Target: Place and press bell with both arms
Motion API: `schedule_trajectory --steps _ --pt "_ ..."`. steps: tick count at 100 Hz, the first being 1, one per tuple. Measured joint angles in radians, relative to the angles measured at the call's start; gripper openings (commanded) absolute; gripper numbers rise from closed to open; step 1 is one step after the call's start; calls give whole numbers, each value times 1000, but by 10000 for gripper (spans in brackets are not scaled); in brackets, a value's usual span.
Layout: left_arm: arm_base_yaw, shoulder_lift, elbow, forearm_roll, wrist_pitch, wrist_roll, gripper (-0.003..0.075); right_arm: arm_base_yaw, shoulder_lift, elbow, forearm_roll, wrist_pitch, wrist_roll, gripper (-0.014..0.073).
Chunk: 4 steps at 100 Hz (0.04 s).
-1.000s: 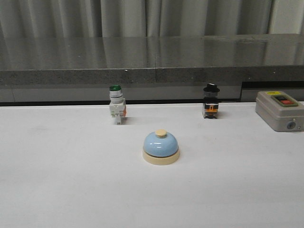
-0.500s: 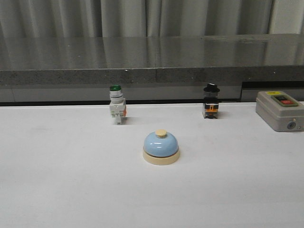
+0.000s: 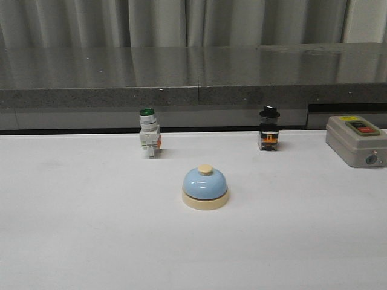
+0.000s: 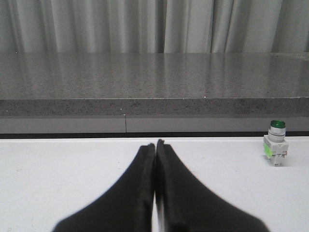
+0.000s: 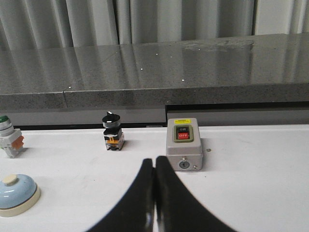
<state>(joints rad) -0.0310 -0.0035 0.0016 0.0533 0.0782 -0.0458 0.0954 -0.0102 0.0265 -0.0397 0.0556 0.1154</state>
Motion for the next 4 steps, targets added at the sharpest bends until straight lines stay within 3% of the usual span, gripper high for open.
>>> schedule_trajectory --steps 4 --pt "0 0 0 0 0 0 -19 0 0 0 0 0 0 -60"
